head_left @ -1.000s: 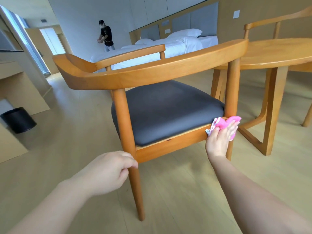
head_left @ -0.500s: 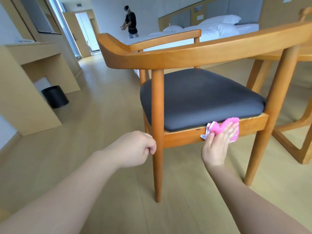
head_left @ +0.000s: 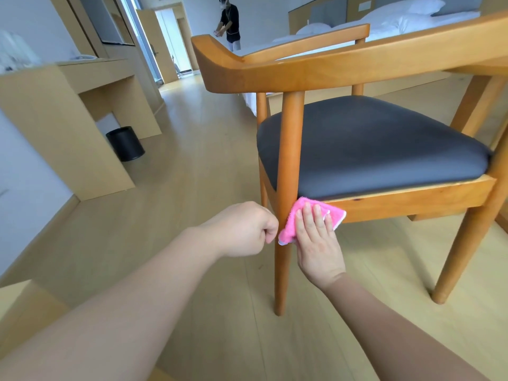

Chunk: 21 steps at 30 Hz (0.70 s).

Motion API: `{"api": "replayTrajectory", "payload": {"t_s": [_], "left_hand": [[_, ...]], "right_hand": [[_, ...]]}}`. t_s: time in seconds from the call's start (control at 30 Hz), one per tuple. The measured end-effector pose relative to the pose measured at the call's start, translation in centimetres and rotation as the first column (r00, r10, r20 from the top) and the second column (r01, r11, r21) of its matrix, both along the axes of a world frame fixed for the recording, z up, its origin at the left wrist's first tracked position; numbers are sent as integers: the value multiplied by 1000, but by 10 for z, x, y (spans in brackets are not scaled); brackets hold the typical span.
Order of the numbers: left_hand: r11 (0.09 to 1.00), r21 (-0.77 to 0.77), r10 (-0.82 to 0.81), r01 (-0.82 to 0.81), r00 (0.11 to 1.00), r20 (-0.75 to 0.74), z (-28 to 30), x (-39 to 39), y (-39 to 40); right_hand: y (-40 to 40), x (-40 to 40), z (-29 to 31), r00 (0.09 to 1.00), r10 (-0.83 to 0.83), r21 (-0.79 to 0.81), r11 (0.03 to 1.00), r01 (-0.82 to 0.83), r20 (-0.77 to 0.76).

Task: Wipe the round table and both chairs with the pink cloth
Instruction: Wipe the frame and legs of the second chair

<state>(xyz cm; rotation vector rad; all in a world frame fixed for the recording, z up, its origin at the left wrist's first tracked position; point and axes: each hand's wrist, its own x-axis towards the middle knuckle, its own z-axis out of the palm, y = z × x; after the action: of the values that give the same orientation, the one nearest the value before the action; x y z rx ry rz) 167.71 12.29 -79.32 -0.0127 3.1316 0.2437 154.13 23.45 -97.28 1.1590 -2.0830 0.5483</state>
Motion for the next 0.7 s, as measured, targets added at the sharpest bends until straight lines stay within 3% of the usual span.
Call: {"api": "replayTrajectory", "payload": {"t_s": [0.1, 0.23, 0.37, 0.5, 0.7], "left_hand": [[1000, -8, -27, 27, 1000, -5, -2, -2, 3], [997, -17, -75, 75, 997, -13, -6, -6, 6], [992, -42, -121, 121, 993, 11, -11, -14, 13], [984, -33, -173, 173, 985, 18, -13, -27, 29], [969, -37, -246, 245, 969, -7, -15, -39, 47]], "right_hand": [[8, -6, 1, 996, 23, 9, 1000, -22, -86], [26, -28, 6, 979, 77, 153, 987, -48, -189], [50, -48, 11, 978, 37, 183, 983, 2, -207], [85, -68, 16, 987, -43, 179, 981, 70, -153], [137, -91, 19, 978, -204, 23, 979, 203, 45]]}}
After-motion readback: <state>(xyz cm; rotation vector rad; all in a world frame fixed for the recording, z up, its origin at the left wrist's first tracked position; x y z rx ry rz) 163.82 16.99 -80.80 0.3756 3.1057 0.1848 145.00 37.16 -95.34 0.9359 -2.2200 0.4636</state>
